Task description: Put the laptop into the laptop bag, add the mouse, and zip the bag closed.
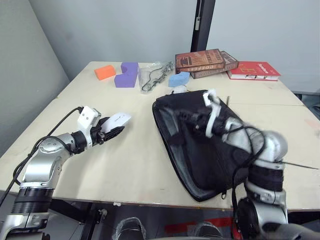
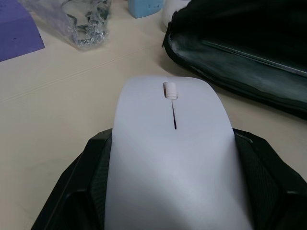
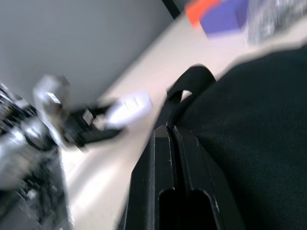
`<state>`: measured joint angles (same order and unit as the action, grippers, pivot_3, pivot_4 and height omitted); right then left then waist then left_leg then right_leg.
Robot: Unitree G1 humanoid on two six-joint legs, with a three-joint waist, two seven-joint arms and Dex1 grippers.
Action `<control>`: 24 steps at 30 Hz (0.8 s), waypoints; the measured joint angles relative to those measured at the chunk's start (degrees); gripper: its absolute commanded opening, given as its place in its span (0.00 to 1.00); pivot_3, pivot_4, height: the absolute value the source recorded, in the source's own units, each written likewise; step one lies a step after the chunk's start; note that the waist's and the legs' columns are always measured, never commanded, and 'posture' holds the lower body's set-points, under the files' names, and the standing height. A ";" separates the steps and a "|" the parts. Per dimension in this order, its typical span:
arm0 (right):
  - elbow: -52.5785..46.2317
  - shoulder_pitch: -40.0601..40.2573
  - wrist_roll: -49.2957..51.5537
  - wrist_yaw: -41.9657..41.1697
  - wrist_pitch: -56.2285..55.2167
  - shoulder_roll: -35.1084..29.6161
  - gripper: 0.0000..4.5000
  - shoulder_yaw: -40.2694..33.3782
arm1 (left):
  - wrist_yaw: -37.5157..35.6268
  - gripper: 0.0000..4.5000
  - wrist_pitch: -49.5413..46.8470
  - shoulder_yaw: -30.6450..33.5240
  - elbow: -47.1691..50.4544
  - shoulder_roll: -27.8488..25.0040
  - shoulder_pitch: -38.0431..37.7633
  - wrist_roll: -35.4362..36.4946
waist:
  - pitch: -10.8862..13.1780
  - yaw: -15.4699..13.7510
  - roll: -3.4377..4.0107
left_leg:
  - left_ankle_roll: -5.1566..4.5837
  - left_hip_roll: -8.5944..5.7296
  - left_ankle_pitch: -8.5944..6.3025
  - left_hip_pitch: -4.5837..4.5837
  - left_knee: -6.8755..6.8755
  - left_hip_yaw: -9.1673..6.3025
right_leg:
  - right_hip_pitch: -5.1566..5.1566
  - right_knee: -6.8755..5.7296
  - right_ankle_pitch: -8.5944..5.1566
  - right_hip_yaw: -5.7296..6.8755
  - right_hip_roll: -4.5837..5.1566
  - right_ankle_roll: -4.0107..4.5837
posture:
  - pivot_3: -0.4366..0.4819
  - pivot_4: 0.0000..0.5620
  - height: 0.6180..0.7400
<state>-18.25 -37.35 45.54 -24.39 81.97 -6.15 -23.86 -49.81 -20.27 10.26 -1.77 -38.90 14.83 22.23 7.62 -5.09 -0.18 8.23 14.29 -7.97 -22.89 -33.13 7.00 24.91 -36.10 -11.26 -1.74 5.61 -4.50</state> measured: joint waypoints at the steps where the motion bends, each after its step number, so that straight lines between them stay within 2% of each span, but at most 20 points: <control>1: 0.61 -0.38 1.48 0.99 1.85 0.69 0.00 -2.52 | -0.55 0.63 0.70 -0.67 -0.01 0.03 -0.35 -0.40 | 0.00 -0.07 0.00 | 0.05 0.00 0.03 -0.01 0.03 0.00 | 0.01 0.02 -0.01 0.01 0.00 0.00 | 0.48 0.27 0.95; 5: 5.14 -4.38 5.13 7.21 7.97 5.65 0.00 -12.50 | -1.62 0.63 1.78 -4.30 0.28 2.20 -0.45 -0.93 | 0.06 -0.27 0.08 | 0.31 -0.01 0.18 -0.14 0.06 0.01 | 0.17 -0.04 0.00 0.02 0.00 0.00 | 0.48 0.27 0.95; 9: 6.06 -7.40 8.07 11.97 10.24 7.26 0.00 -17.90 | -2.52 0.63 2.05 -7.26 1.78 4.09 0.20 -0.96 | 0.06 -0.44 0.08 | 0.34 0.00 0.19 -0.14 0.11 0.01 | 0.19 -0.03 0.00 0.02 -0.01 -0.01 | 0.48 0.27 0.95; 15: 7.22 -7.87 13.97 17.87 10.26 7.89 0.00 -20.56 | -3.41 0.63 3.28 -13.28 2.04 9.74 3.52 -2.27 | 0.10 -0.67 0.14 | 0.35 -0.01 0.22 -0.15 0.11 0.03 | 0.19 -0.04 0.01 0.01 0.00 -0.03 | 0.48 0.27 0.95; 24: 8.70 -6.00 30.01 28.34 9.85 6.50 0.00 -19.09 | -3.67 0.63 8.94 -18.71 -11.03 19.31 13.93 -5.97 | 0.12 -0.41 0.17 | 0.36 -0.01 0.28 -0.19 0.25 0.07 | 0.25 0.02 0.04 0.01 -0.01 -0.09 | 0.48 0.27 0.95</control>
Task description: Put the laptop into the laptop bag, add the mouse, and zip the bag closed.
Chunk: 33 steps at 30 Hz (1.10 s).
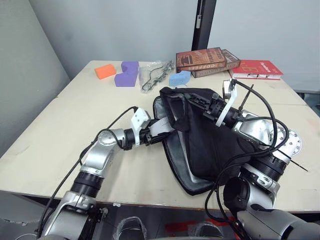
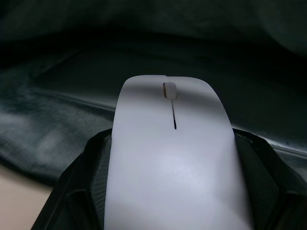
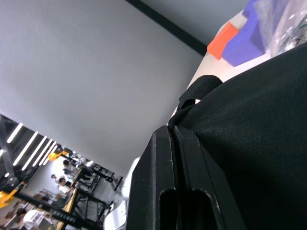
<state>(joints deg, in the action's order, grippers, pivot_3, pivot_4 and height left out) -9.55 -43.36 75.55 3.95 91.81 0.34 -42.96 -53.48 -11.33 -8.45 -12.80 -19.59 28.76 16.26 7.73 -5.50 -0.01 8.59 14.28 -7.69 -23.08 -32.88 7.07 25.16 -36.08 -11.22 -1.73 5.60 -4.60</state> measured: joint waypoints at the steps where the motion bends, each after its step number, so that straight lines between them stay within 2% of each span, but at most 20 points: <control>1: 0.03 0.57 1.58 1.03 -0.31 -0.19 0.00 0.82 | -0.07 0.63 0.39 -0.29 -1.02 0.53 0.39 -0.42 | 0.00 -0.01 0.00 | 0.00 0.00 0.00 -0.02 0.00 0.00 | 0.01 0.01 0.00 0.01 0.00 0.00 | 0.48 0.27 0.95; 7: 0.05 6.61 19.03 11.33 -11.01 -6.39 0.00 11.60 | -0.55 0.63 2.93 -1.36 -8.01 4.73 4.01 -1.78 | 0.00 -0.61 0.00 | -0.02 0.00 0.00 -0.06 -0.08 -0.02 | -0.02 0.02 0.03 0.01 0.02 -0.05 | 0.48 0.27 0.95; 12: -0.71 10.54 30.65 16.68 -21.33 -13.13 0.00 21.40 | -1.16 0.63 4.54 -2.00 -11.40 6.81 6.41 -3.43 | 0.00 -0.52 -0.01 | -0.02 -0.01 0.00 -0.10 -0.13 -0.03 | -0.03 0.02 0.09 -0.01 0.02 -0.15 | 0.48 0.27 0.95; 21: -3.57 12.51 34.37 17.04 -31.45 -18.32 0.00 30.29 | -1.67 0.63 6.12 -3.19 -14.57 9.17 8.70 -5.89 | 0.02 -0.59 -0.05 | -0.07 -0.04 -0.01 -0.18 -0.26 -0.07 | -0.04 0.05 0.16 -0.01 0.03 -0.27 | 0.48 0.27 0.95; 27: -3.93 12.71 34.40 15.95 -33.80 -20.34 0.00 32.72 | -0.75 0.63 5.95 -4.28 -16.77 13.16 10.82 -7.31 | 0.03 -0.62 -0.06 | -0.10 -0.07 -0.02 -0.20 -0.32 -0.08 | -0.06 0.05 0.18 -0.02 0.06 -0.30 | 0.48 0.27 0.95; 33: -3.94 13.03 34.74 14.18 -35.36 -22.02 0.00 34.14 | 0.12 0.63 6.18 -5.22 -18.93 15.02 12.42 -8.23 | 0.04 -0.52 -0.07 | -0.11 -0.07 -0.02 -0.21 -0.30 -0.08 | -0.07 0.07 0.18 -0.02 0.05 -0.30 | 0.48 0.27 0.95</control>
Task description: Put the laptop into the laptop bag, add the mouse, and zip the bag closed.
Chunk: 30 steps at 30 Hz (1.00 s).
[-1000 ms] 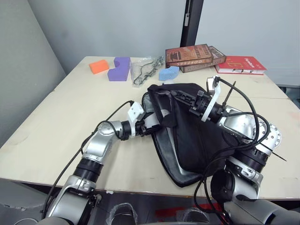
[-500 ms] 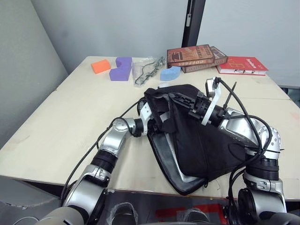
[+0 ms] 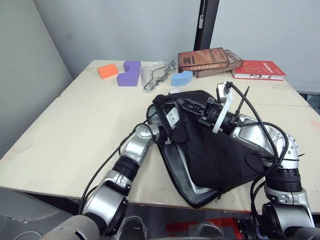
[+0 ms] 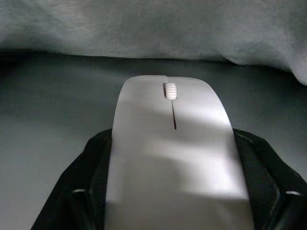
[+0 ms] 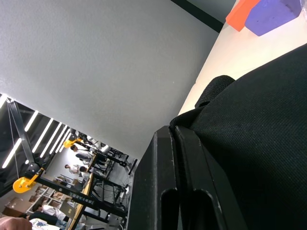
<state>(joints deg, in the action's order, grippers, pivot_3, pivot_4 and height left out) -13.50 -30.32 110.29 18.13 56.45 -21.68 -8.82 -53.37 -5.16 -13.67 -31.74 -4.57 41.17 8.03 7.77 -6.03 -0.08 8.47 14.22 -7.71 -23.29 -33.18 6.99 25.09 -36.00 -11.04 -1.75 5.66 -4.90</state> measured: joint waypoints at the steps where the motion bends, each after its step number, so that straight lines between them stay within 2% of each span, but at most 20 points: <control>1: 0.00 0.10 0.00 -0.16 -0.17 -0.12 0.00 0.27 | 0.21 0.63 0.00 0.01 -0.42 0.09 0.41 -0.12 | 0.00 -0.05 -0.01 | -0.01 0.00 0.00 -0.01 -0.01 0.00 | 0.00 0.01 0.00 0.00 0.00 0.00 | 0.48 0.27 0.95; 3: 0.00 0.46 0.02 -0.56 -0.42 -0.49 0.00 0.51 | 0.43 0.87 0.08 0.03 -1.29 0.28 1.03 -0.51 | 0.00 -0.09 -0.01 | -0.02 -0.01 -0.01 -0.01 -0.02 0.00 | -0.02 0.03 0.01 0.00 0.01 -0.01 | 0.48 0.27 0.95; 5: 0.00 0.54 0.10 -1.09 -0.70 -0.80 0.00 0.73 | 0.72 0.99 0.53 0.05 -2.29 0.27 1.28 -1.06 | 0.00 -0.09 -0.01 | -0.02 -0.01 -0.01 -0.01 -0.01 0.00 | -0.02 0.04 0.01 0.00 0.01 -0.01 | 0.48 0.27 0.95; 16: -0.03 0.85 0.32 -2.20 -1.77 -1.89 0.00 1.40 | -0.54 0.99 1.03 0.30 0.37 -2.10 -0.67 -0.89 | 0.01 -0.07 -0.01 | -0.03 -0.01 -0.01 -0.02 0.03 0.00 | -0.02 0.10 0.01 0.01 0.01 -0.01 | 0.48 0.27 0.95; 30: 1.71 0.82 0.66 -3.92 -2.39 -2.71 0.00 2.94 | 1.30 0.99 -10.42 4.82 22.35 -10.39 -15.44 4.78 | 0.01 0.26 0.00 | -0.02 0.00 -0.02 -0.05 0.11 0.00 | 0.04 0.20 0.00 0.04 0.01 -0.01 | 0.48 0.27 0.95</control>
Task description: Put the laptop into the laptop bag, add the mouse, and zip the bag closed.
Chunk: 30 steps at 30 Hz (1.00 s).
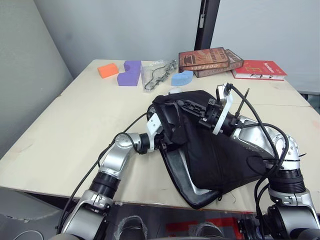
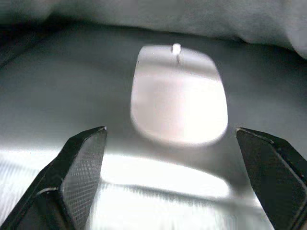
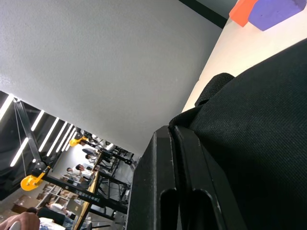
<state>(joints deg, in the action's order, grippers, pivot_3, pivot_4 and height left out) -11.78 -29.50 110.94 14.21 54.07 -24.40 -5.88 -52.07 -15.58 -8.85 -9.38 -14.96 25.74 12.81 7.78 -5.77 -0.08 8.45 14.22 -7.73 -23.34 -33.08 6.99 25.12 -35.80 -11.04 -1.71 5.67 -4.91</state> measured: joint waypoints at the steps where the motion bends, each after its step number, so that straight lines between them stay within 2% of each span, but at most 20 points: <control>1: 0.26 -0.12 0.00 -0.12 0.00 -0.25 0.00 0.18 | 0.23 0.99 -0.94 0.63 1.24 -0.68 -0.54 0.57 | 0.00 0.01 0.00 | 0.00 0.00 0.00 0.00 0.00 0.00 | 0.00 0.00 0.00 0.00 0.00 0.00 | 0.48 0.27 0.95; 5: 2.01 -1.42 -0.11 -1.08 0.11 -1.36 0.00 0.65 | 0.70 0.99 -4.10 4.71 6.15 -5.35 -3.06 3.18 | 0.00 0.29 0.00 | 0.01 0.01 0.00 0.02 0.01 0.00 | 0.01 0.00 -0.01 0.00 -0.01 -0.01 | 0.48 0.27 0.95; 10: 4.10 -3.31 -5.52 -3.76 1.27 -2.15 0.00 2.72 | -0.26 0.99 -7.72 12.30 9.51 -14.59 -7.48 6.88 | 0.02 0.55 0.03 | 0.03 0.03 0.00 0.02 0.06 0.00 | 0.05 0.01 -0.02 0.00 -0.04 -0.02 | 0.48 0.27 0.95; 13: 3.57 -5.08 -15.22 -9.40 3.85 -4.86 0.00 6.25 | -1.77 0.99 -8.87 17.12 10.01 -21.64 -9.91 8.62 | 0.03 0.17 0.01 | 0.04 0.03 0.00 0.01 0.08 -0.01 | 0.03 0.09 -0.02 0.04 -0.04 -0.03 | 0.48 0.27 0.95; 15: 2.94 -5.12 -19.92 -12.62 4.51 -5.27 0.00 7.14 | -1.90 0.99 -9.07 20.15 10.00 -24.20 -10.17 9.40 | 0.03 -0.23 0.00 | 0.04 0.02 -0.01 0.00 0.09 -0.02 | 0.02 0.12 -0.02 0.05 -0.03 -0.03 | 0.48 0.27 0.95; 20: 1.48 -5.13 -32.51 -20.27 4.57 -6.05 0.00 11.23 | -1.88 0.99 -9.43 22.82 9.98 -26.71 -12.42 10.04 | 0.03 -0.21 0.00 | 0.04 0.03 -0.01 0.00 0.11 -0.01 | 0.03 0.12 -0.02 0.05 -0.03 -0.03 | 0.48 0.27 0.95; 26: -0.17 -3.83 -44.56 -29.40 3.47 -7.21 0.00 14.07 | -1.49 0.99 -8.81 23.44 8.90 -27.31 -13.03 9.93 | 0.03 -0.36 -0.01 | 0.04 0.03 -0.01 0.02 0.09 -0.02 | -0.01 0.12 -0.02 0.05 -0.02 -0.01 | 0.48 0.27 0.95; 27: -0.33 -3.01 -47.20 -31.92 2.56 -8.23 0.13 14.80 | -1.49 1.00 -8.49 23.44 8.55 -27.32 -12.86 9.91 | 0.03 -0.44 -0.01 | 0.03 0.02 -0.01 0.01 0.09 -0.02 | -0.01 0.12 -0.02 0.05 -0.02 -0.01 | 0.48 0.27 0.95; 30: -0.44 -1.24 -52.02 -36.80 1.21 -9.72 0.35 15.15 | -1.32 1.00 -7.37 23.44 6.64 -27.47 -11.85 9.56 | 0.03 -0.26 -0.01 | 0.03 0.03 -0.01 0.04 0.09 -0.01 | 0.01 0.06 -0.02 0.04 -0.03 0.00 | 0.48 0.27 0.95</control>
<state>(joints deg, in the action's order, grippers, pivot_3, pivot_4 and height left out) -12.22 -30.74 58.92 -22.59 55.27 -34.11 9.27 -53.39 -22.94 14.59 -2.74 -42.43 13.88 22.37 7.82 -6.03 -0.09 8.49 14.25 -7.74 -23.30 -32.99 6.97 25.14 -35.74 -11.06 -1.67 5.64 -4.91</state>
